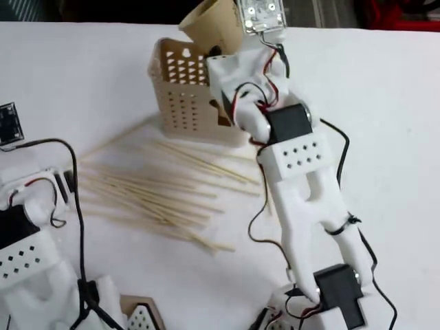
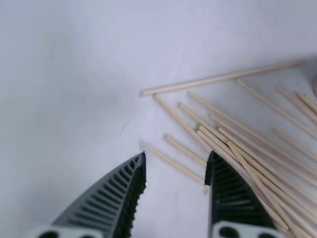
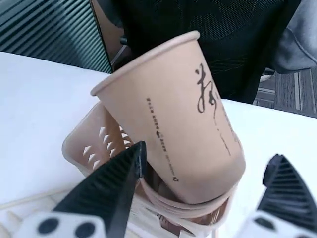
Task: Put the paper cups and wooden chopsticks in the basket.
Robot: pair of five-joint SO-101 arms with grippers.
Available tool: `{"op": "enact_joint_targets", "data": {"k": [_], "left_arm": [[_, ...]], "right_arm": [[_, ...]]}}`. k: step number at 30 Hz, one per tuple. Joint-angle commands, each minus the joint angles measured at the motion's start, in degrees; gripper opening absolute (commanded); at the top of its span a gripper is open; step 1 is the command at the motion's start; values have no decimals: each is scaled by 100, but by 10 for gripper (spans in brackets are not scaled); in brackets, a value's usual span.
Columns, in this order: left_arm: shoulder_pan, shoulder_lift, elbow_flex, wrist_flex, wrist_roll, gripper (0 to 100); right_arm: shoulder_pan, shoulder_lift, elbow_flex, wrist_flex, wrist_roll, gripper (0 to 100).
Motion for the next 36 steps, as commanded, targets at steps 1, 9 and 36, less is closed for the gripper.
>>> {"op": "enact_joint_targets", "data": {"k": [1,9,36], "left_arm": [[84,-84,-18,-97,70,204],[84,-84,290,-308,70,204],[92,-84,308,-308,70,203]], "right_arm": [[-13,-558,-79,31,-26,317],[435,-1051,-62,31,730,43],[910,-1103,220,400,826,52]]}}
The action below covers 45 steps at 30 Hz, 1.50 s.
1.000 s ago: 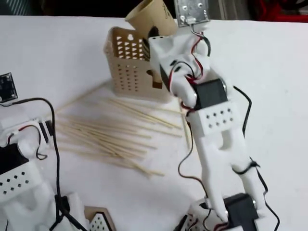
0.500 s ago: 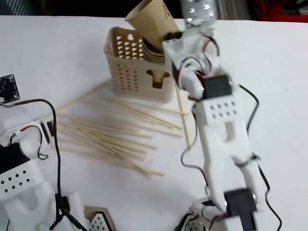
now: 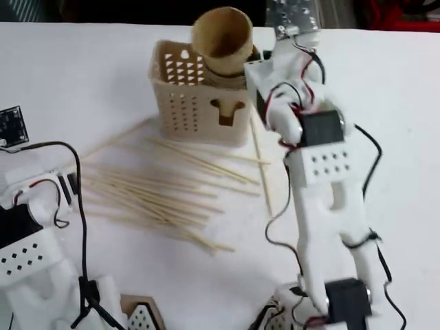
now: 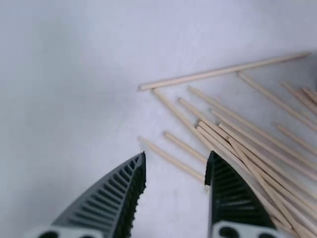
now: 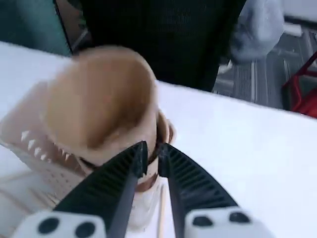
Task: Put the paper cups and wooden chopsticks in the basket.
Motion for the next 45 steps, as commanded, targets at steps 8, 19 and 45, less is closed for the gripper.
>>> {"op": "enact_joint_targets", "data": {"k": [8,19,45], "left_arm": [[84,-84,-18,-97,70,203],[84,-84,-18,-97,70,203],[84,-84,114,-114,70,203]], "right_arm": [[-66,-787,-97,-488,53,52],[-163,444,246,-488,62,52],[-75,-1473,897,2607,1213,53]]}}
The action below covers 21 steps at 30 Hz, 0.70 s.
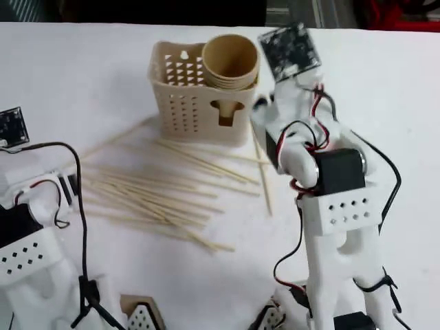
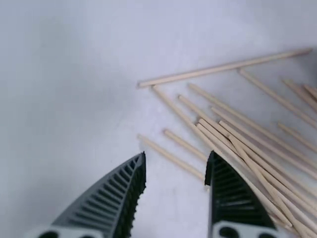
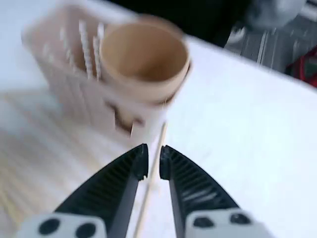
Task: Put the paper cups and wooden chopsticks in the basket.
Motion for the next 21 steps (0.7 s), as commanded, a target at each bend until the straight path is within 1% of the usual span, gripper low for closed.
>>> {"op": "enact_joint_targets", "data": {"k": [1,3,7,12,15,18,21], "left_arm": [[84,-84,62,-132,70,203],[84,-84,97,-158,70,203],[75,-84,158,-229,70,203],[75,-84,158,-237,70,203],[84,-84,308,-343,70,203],[84,-84,607,-695,70,203],[84,-84,791,-958,70,203]], "right_arm": [[92,-180,396,444,308,55],[251,-180,870,426,352,86],[409,-180,1908,136,343,183],[426,-171,2945,-725,369,187],[382,-163,3367,-1182,774,187],[382,92,3481,-1516,914,190],[365,699,3341,-1675,1073,190]]}}
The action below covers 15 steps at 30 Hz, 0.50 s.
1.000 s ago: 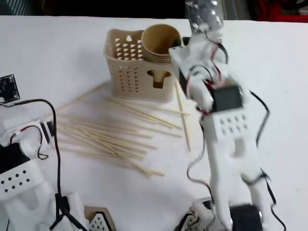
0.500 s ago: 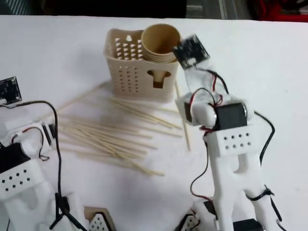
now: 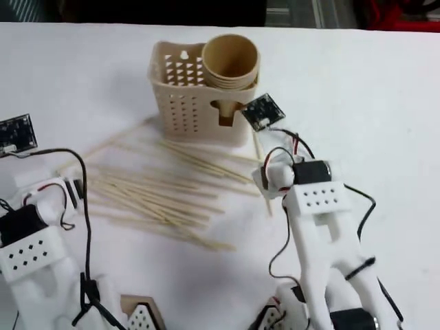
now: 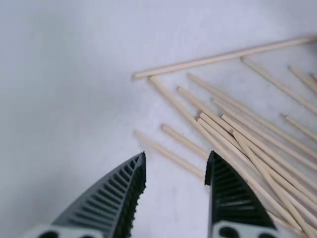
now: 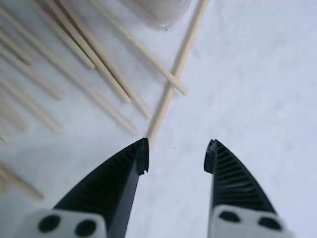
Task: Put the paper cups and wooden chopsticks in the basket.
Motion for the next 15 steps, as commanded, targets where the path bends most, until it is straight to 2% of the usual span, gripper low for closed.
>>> {"op": "enact_joint_targets", "data": {"k": [1,9,15], "left_arm": [[66,-84,35,-308,70,203],[66,-84,62,-308,70,203],[66,-84,62,-308,70,203]], "right_arm": [[-4,629,-290,-224,237,190],[-101,2677,-1723,-215,325,190],[-101,3679,-2391,-233,1090,188]]}}
